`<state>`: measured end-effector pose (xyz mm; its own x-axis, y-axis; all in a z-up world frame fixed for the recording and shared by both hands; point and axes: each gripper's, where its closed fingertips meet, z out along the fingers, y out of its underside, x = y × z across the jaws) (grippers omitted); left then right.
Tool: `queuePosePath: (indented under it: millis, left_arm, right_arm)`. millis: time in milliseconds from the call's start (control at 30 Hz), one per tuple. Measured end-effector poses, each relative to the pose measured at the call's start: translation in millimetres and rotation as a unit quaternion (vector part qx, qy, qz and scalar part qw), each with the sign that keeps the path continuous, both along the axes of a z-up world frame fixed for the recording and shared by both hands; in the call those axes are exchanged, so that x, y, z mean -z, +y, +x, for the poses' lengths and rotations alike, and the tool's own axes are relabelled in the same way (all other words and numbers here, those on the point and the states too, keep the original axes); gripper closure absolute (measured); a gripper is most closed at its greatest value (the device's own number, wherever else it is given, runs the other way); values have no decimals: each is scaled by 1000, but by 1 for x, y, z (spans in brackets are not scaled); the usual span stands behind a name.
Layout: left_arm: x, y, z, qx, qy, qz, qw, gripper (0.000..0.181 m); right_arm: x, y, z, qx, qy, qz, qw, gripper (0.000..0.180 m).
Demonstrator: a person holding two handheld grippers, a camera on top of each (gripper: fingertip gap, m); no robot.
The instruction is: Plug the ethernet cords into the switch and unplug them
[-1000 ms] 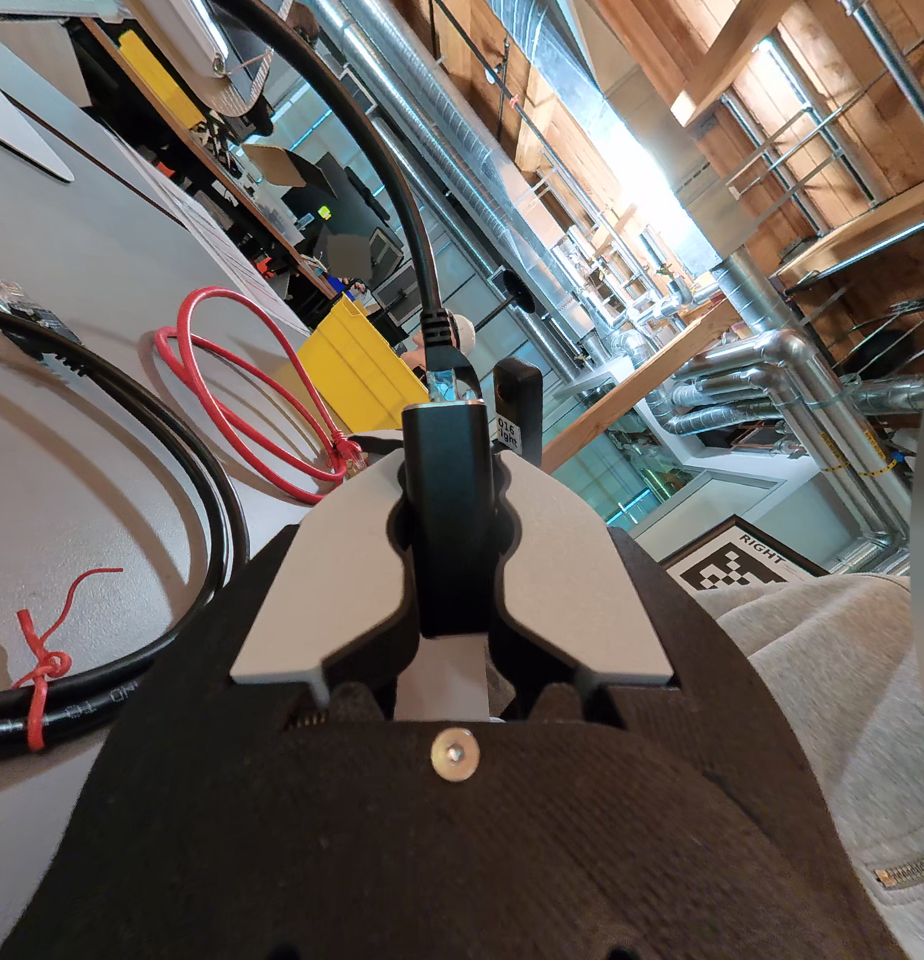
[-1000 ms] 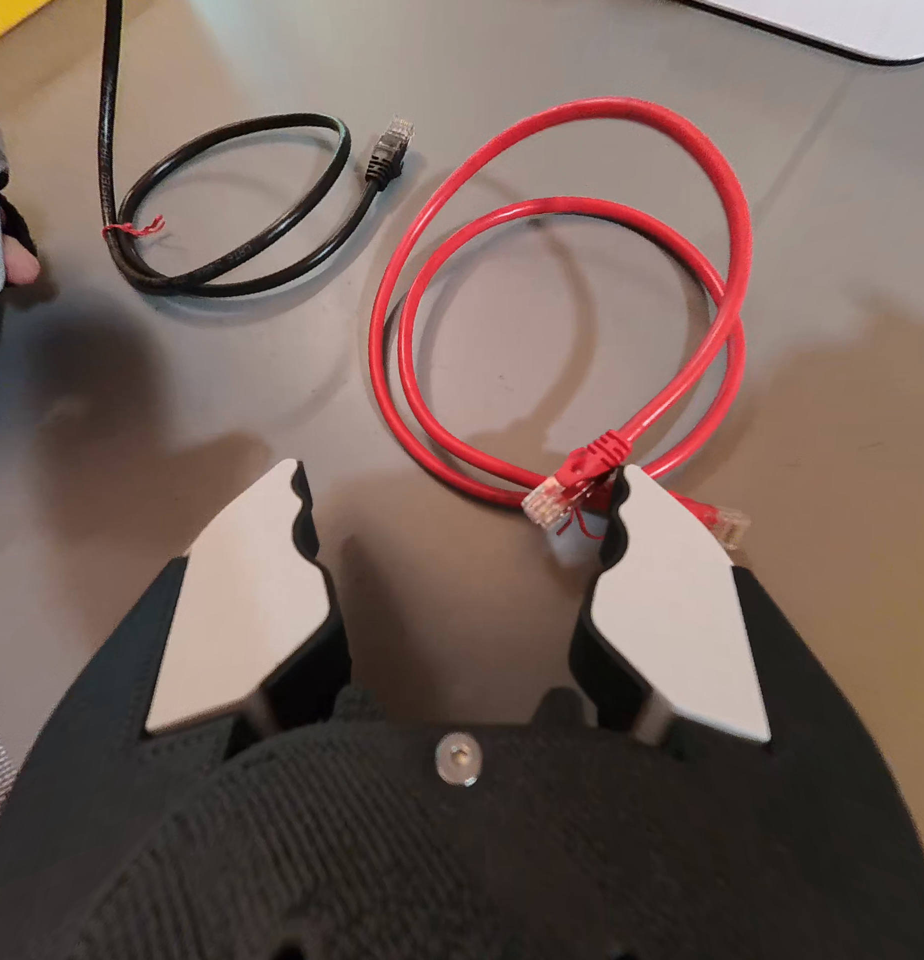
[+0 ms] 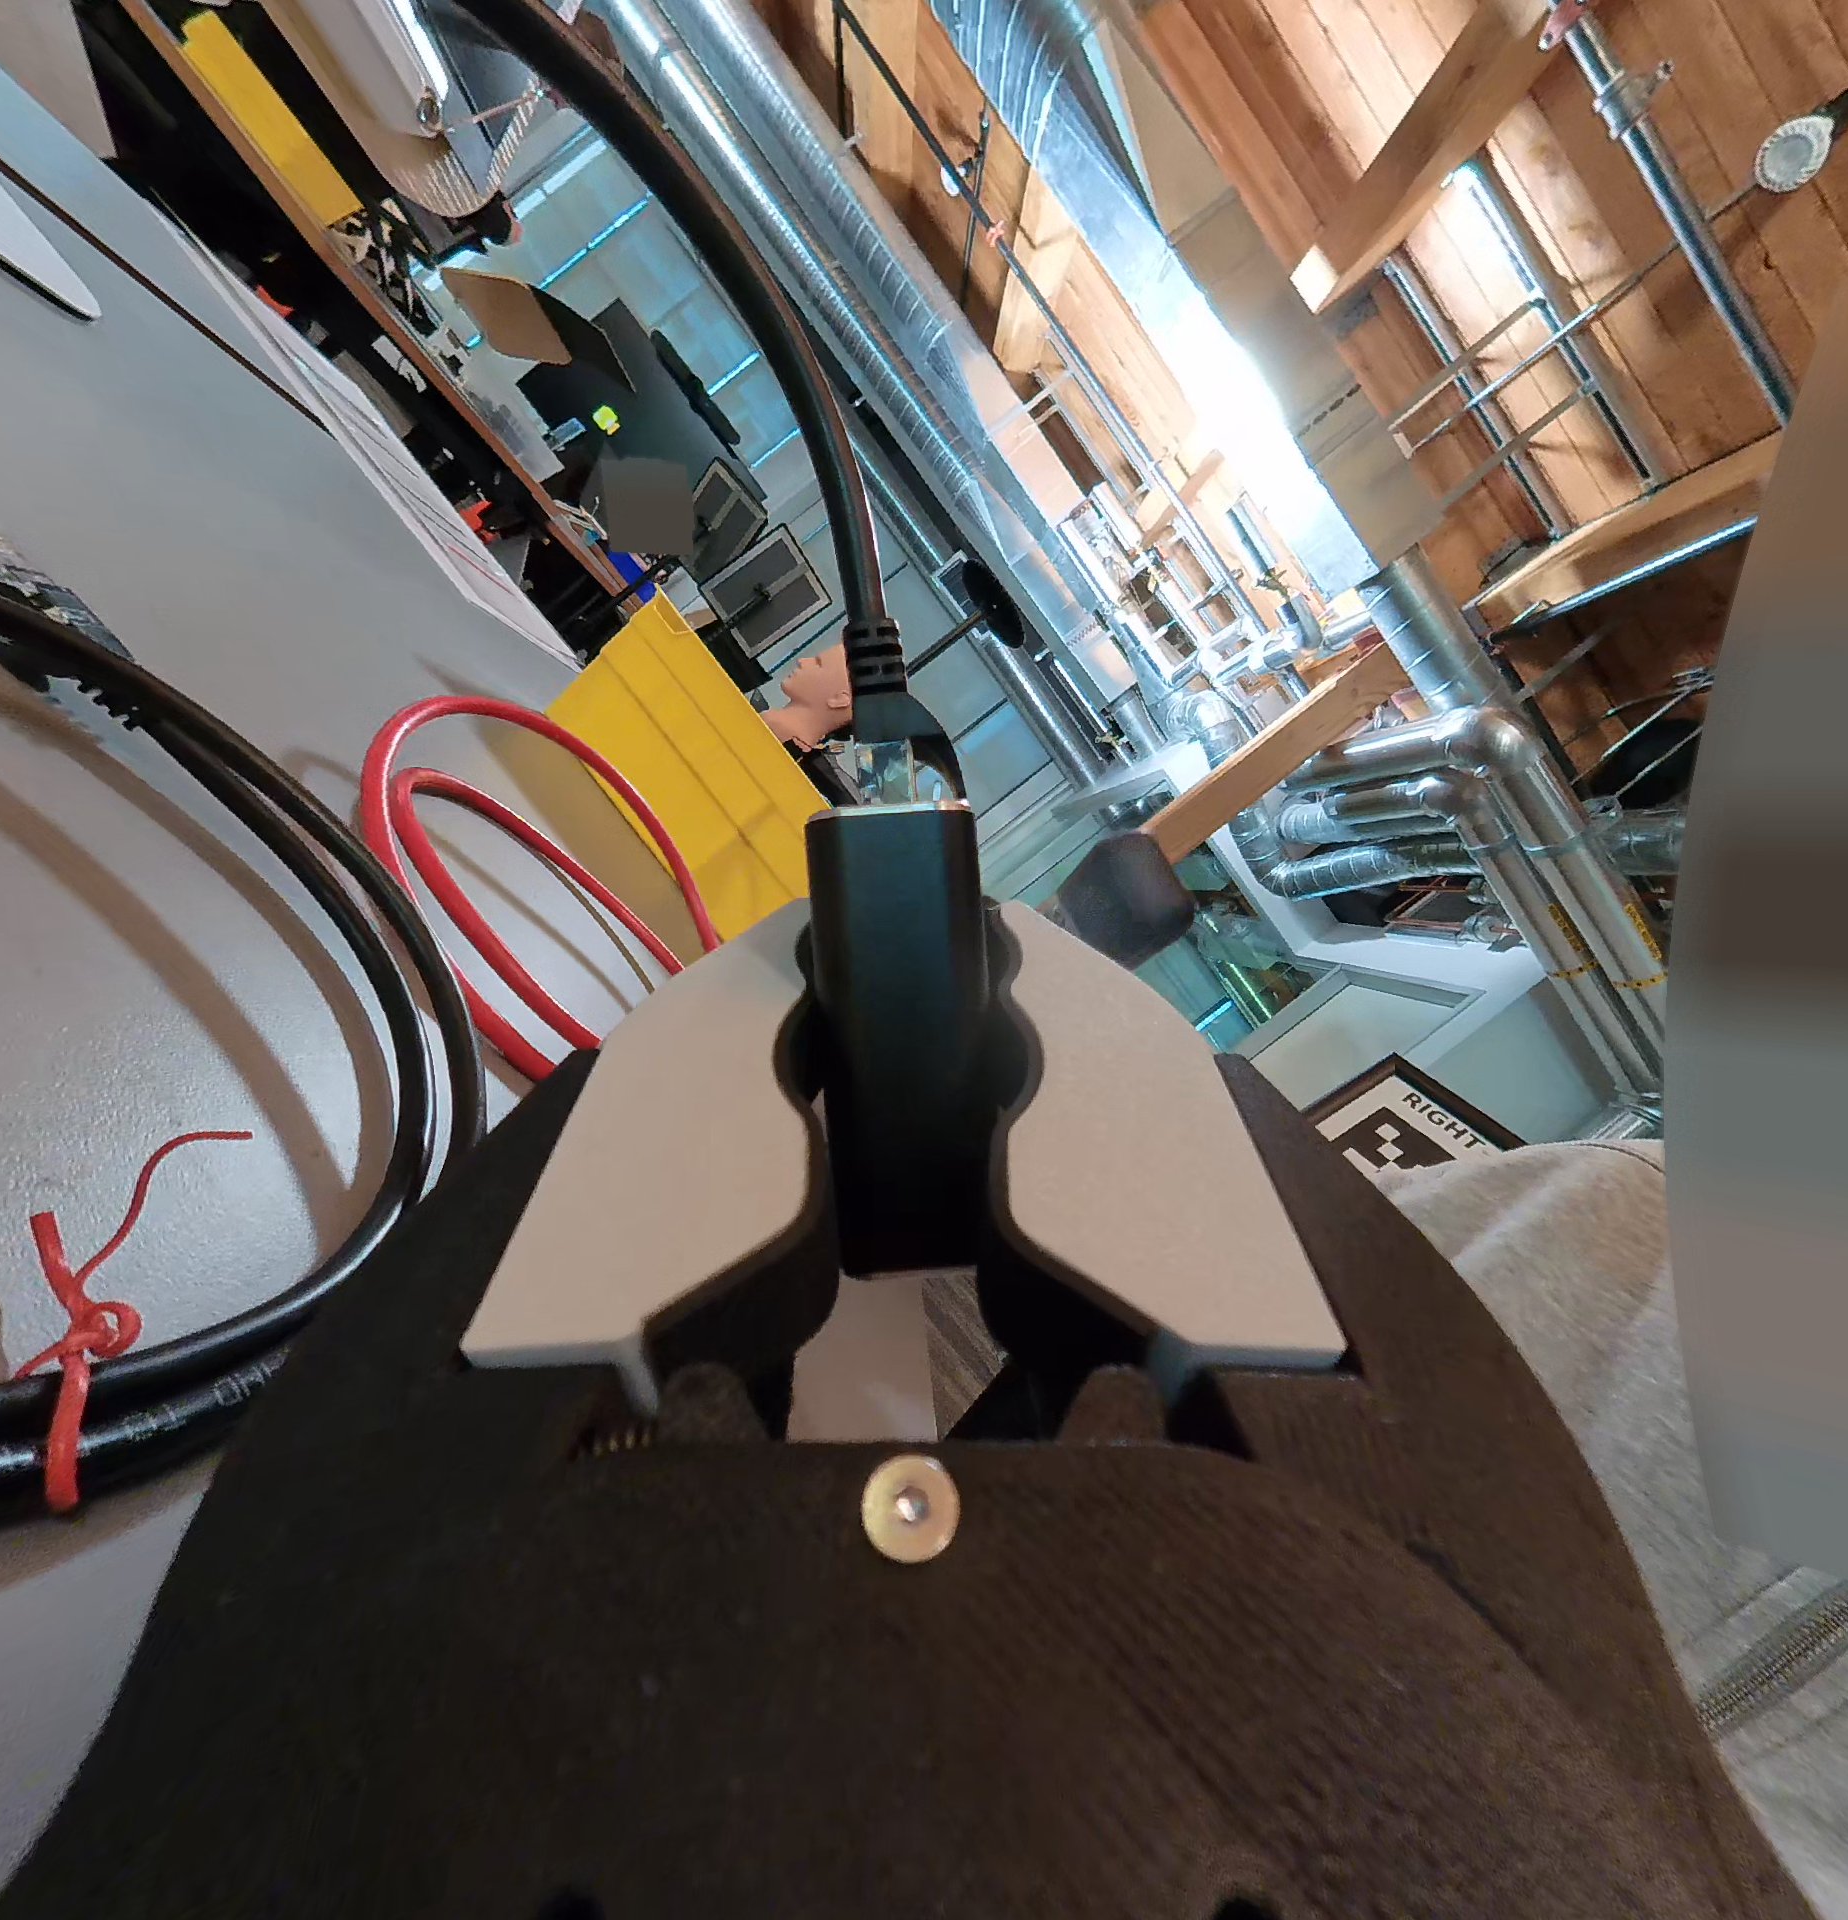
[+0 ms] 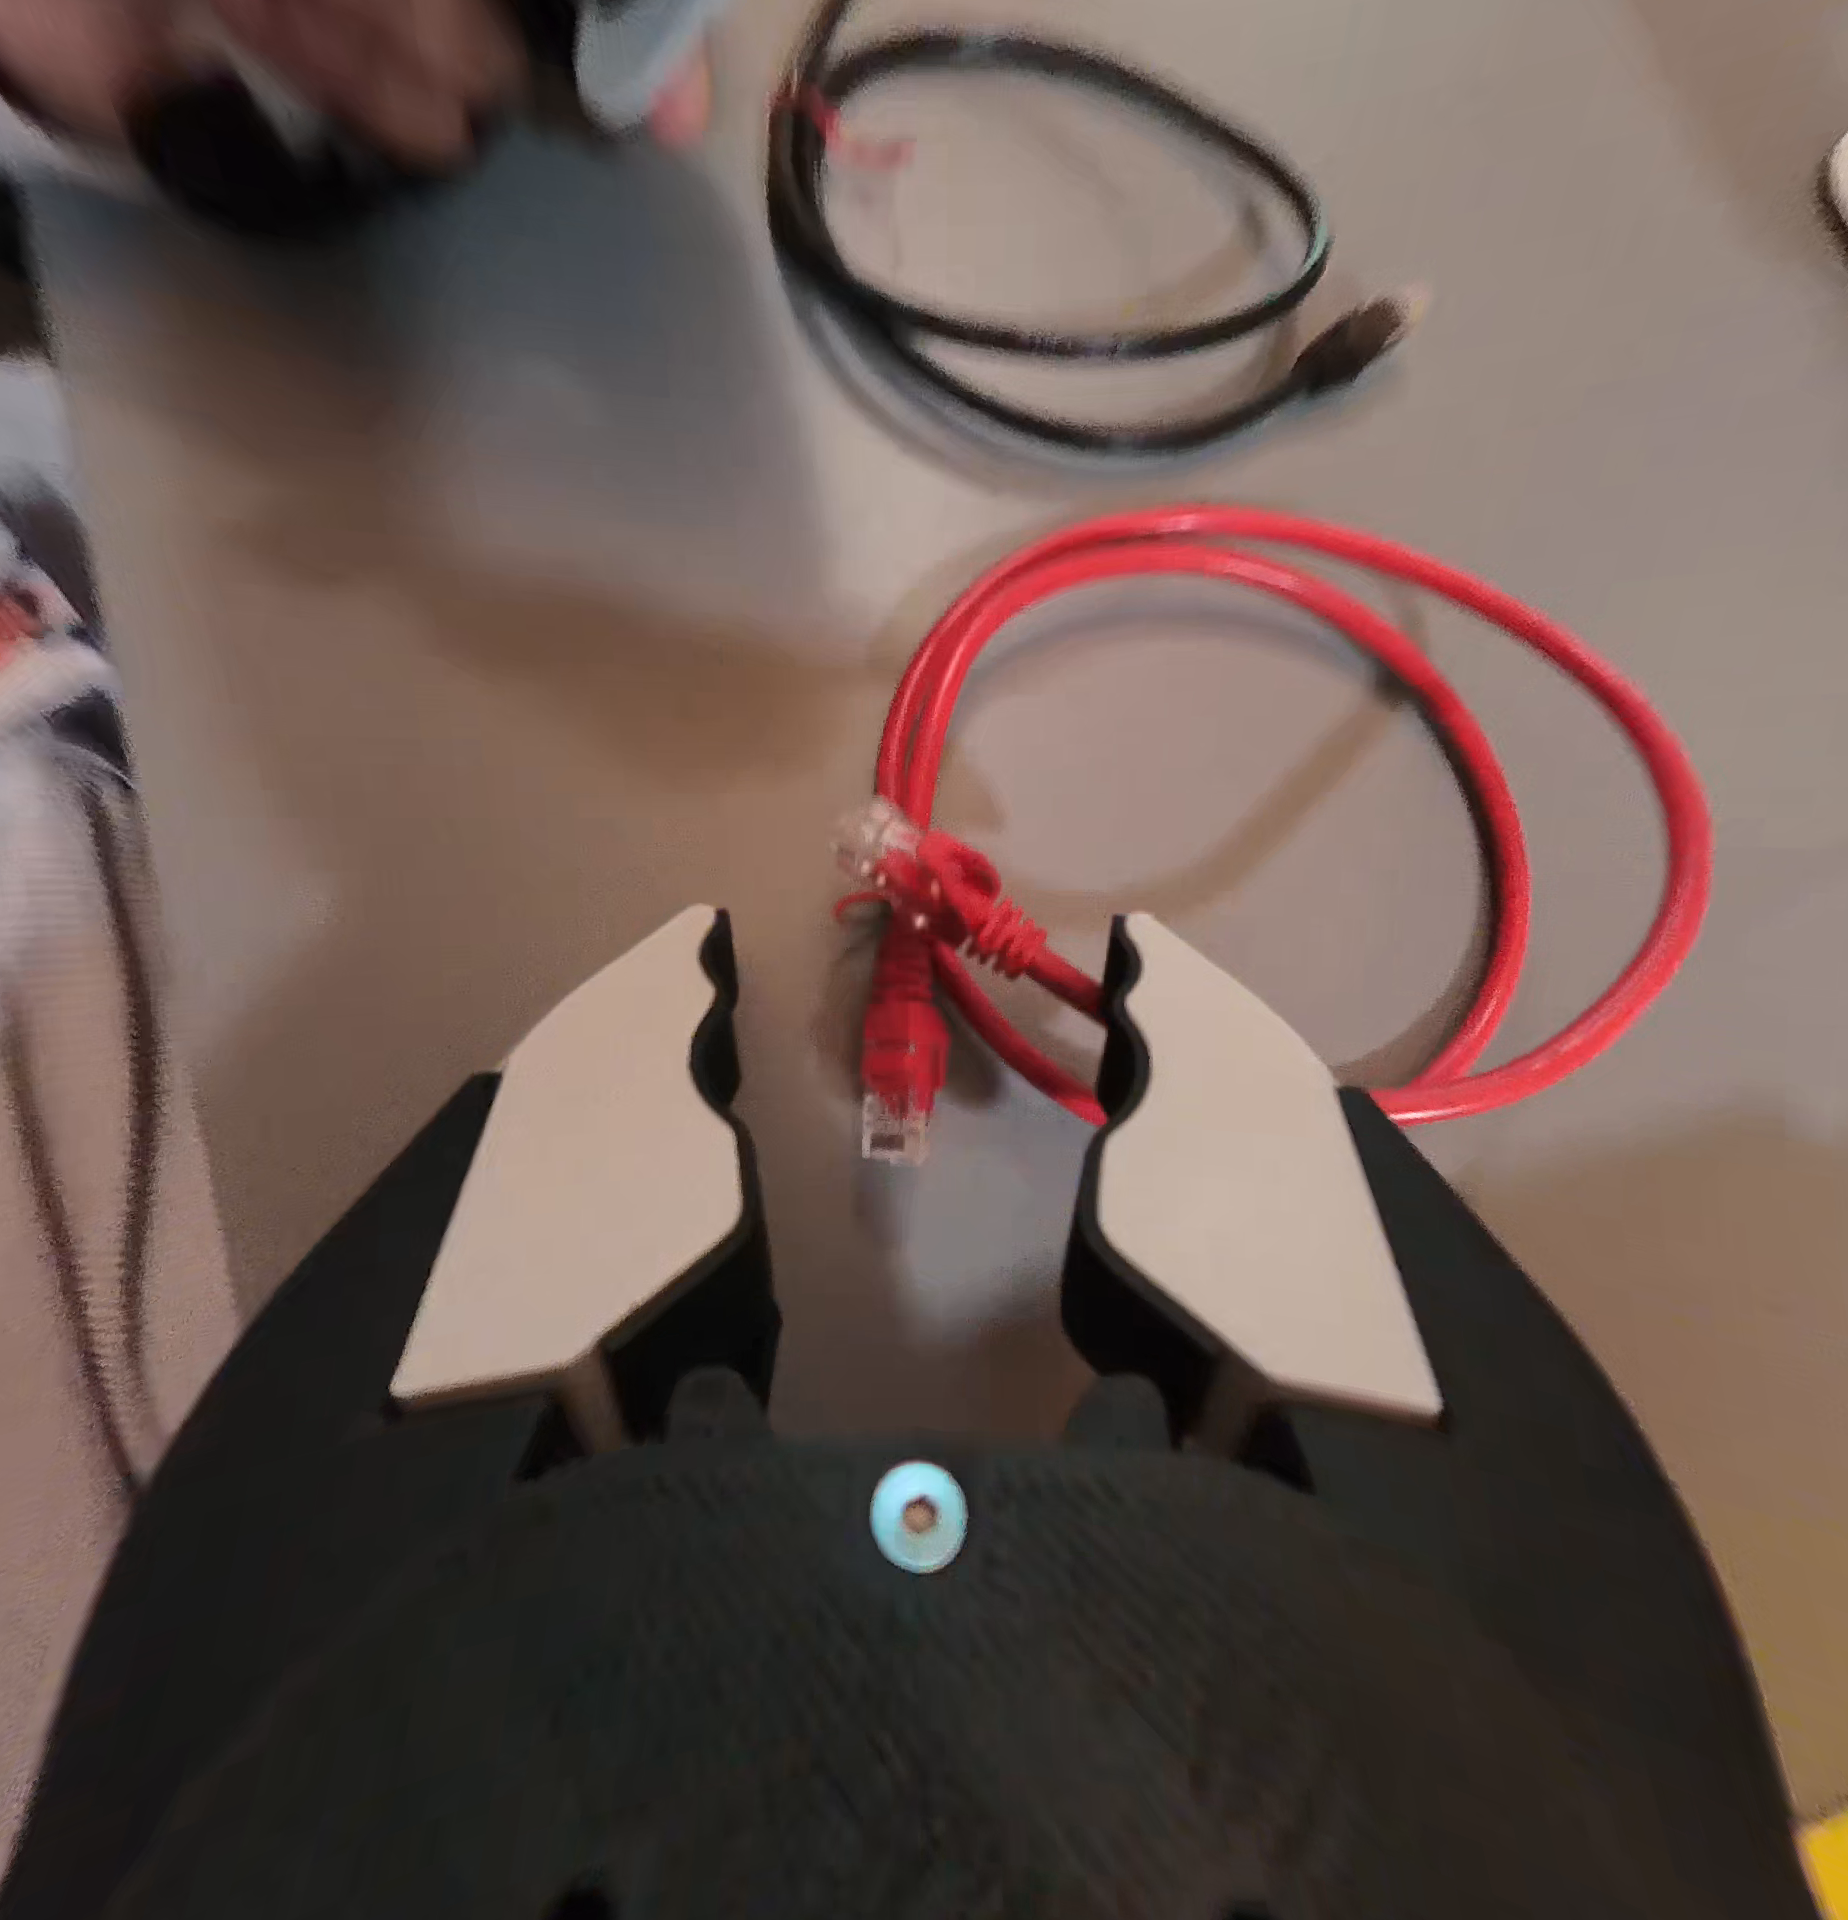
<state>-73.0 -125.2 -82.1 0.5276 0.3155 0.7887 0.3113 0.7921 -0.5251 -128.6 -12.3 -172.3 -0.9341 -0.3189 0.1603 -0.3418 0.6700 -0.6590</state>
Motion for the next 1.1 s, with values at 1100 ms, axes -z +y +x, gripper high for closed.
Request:
queuePosePath:
  millis: [1100]
  left_arm:
    - [1, 0, -1, -3, -3, -2, 1000, 155]
  right_arm:
    - [-137, 45, 6, 109, -73, -213, 968, 171]
